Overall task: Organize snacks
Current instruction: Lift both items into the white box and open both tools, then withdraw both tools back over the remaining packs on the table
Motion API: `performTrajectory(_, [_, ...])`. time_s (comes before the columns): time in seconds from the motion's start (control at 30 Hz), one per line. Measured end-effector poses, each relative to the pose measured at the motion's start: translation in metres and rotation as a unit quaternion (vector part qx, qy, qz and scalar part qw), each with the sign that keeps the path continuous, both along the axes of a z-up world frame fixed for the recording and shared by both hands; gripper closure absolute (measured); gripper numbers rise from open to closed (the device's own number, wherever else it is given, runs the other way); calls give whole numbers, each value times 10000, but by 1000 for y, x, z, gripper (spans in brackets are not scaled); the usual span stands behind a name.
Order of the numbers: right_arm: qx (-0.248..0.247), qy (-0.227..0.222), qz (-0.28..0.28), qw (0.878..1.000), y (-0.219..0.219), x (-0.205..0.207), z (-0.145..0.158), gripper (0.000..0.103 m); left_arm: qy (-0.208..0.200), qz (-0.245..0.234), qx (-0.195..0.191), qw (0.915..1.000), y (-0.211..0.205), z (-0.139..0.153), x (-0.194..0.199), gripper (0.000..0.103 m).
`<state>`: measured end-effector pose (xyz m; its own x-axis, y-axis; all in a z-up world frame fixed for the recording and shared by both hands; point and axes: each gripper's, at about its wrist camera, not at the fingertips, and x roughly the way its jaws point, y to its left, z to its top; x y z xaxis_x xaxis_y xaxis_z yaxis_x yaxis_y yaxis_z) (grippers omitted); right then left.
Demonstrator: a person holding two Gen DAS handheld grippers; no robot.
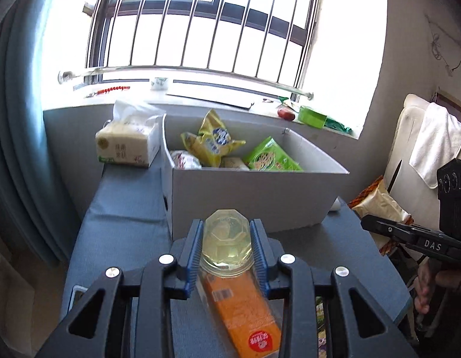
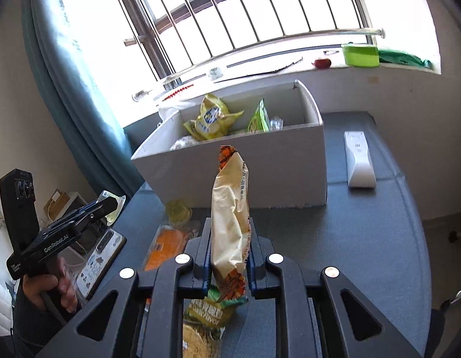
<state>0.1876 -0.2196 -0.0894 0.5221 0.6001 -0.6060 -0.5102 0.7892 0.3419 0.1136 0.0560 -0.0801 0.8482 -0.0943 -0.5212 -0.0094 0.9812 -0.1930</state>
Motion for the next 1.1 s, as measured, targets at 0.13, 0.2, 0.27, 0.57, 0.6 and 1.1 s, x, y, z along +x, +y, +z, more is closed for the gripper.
performTrajectory(0.13, [15,-373,-127,9992,5,27,28,84,-290,-113,212,9993,-9,36,24,68])
performTrajectory(0.2, [-78,-422,-183,9989,11,50,38,84,-243,-206,234,9992,-12,50,48,68])
performTrajectory(0.27, [-162,-418,-182,9988,20,76,43,84,-272,-291,244,9989,-17,62,70,68])
performTrajectory(0.57, [-717,-146,-374,9966,47,175,35,64,424,-140,790,9959,-26,57,169,9])
performTrajectory(0.6, [-707,-106,-421,9966,47,180,35,16,511,-137,800,9954,-25,53,171,0])
performTrajectory(1.1, [-522,-784,-260,9952,17,99,38,0,-59,-230,665,9975,-23,52,63,0])
